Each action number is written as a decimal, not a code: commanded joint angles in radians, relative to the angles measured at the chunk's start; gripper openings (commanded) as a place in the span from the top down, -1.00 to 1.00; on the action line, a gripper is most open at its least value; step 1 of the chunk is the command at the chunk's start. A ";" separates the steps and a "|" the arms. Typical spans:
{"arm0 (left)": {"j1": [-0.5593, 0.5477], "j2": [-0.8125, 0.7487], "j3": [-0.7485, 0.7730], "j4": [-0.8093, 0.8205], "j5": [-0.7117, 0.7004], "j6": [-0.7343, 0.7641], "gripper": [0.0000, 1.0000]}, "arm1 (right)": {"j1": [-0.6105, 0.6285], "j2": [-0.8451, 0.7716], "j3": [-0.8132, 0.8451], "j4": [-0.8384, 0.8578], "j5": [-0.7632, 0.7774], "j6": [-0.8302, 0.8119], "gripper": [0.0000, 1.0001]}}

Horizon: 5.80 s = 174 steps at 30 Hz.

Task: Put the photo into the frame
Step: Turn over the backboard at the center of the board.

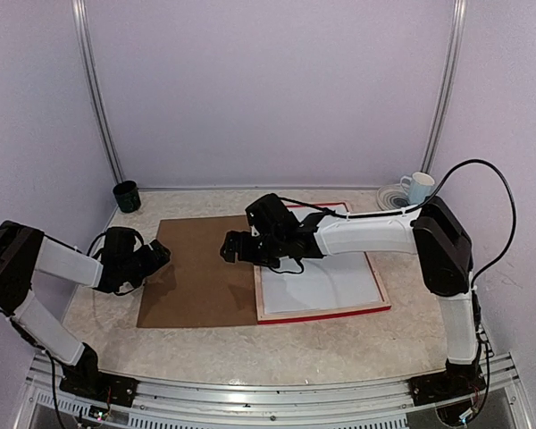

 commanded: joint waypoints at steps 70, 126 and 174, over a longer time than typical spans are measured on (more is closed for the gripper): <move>0.014 0.079 0.003 -0.018 0.082 -0.032 -0.98 | -0.016 0.186 0.236 -0.155 -0.030 0.019 -0.98; -0.290 0.053 0.073 -0.078 -0.030 -0.138 -0.98 | -0.088 -0.136 -0.182 0.009 -0.010 0.027 -0.98; -0.351 -0.052 0.033 -0.283 -0.089 -0.158 -0.98 | -0.128 -0.098 -0.176 -0.072 -0.060 -0.051 -0.98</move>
